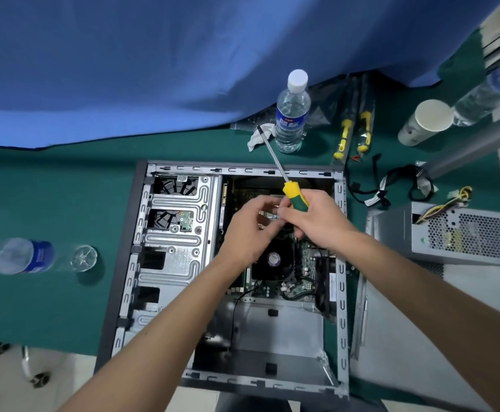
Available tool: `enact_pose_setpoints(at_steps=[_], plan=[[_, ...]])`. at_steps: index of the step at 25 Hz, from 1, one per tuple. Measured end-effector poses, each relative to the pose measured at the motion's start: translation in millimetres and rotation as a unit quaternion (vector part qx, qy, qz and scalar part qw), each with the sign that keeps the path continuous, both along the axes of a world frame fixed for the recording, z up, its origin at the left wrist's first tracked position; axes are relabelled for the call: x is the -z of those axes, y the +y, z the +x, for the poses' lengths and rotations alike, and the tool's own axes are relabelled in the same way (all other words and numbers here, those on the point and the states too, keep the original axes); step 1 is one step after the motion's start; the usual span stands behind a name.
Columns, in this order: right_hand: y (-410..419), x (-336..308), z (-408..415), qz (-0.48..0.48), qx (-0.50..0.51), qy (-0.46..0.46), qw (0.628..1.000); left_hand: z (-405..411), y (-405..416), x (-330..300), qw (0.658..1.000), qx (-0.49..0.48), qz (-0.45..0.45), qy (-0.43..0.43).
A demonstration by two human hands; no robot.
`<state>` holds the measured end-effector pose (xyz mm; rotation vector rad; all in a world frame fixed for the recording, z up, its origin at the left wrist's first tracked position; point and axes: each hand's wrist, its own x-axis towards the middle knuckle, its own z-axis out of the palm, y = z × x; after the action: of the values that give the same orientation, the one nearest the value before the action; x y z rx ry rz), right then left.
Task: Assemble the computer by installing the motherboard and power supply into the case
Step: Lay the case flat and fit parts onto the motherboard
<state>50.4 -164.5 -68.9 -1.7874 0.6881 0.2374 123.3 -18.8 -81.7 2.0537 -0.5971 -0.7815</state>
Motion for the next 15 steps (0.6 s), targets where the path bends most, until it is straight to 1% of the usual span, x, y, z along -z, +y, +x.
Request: enact_pose_setpoints(at_steps=[1,3,7,11,13,15], plan=[[0.7,-1.9,-0.5,0.005,-0.006,0.004,1.000,-1.8,3.7,-0.9,1.000,-0.010,-0.026,0.013],[1.3,-4.6,-0.1,0.023,-0.010,0.020,0.999,-2.0,6.9,-0.6,0.999,-0.022,-0.038,0.010],[2.0,-12.2,-1.7,0.082,0.006,0.064,0.995,-3.2,10.6,-3.3,0.996,0.002,-0.039,-0.075],[4.1,-18.2,-0.6,0.162,0.050,0.062,0.984,0.9,15.0,-10.6,0.987,0.023,-0.056,-0.147],[4.8,-19.7,0.3,0.147,0.036,0.063,0.987,4.2,19.0,-12.2,0.982,0.047,-0.047,-0.177],[4.2,-18.9,-3.1,0.067,0.000,0.065,0.996,7.6,22.4,-9.3,0.982,0.057,-0.035,-0.175]])
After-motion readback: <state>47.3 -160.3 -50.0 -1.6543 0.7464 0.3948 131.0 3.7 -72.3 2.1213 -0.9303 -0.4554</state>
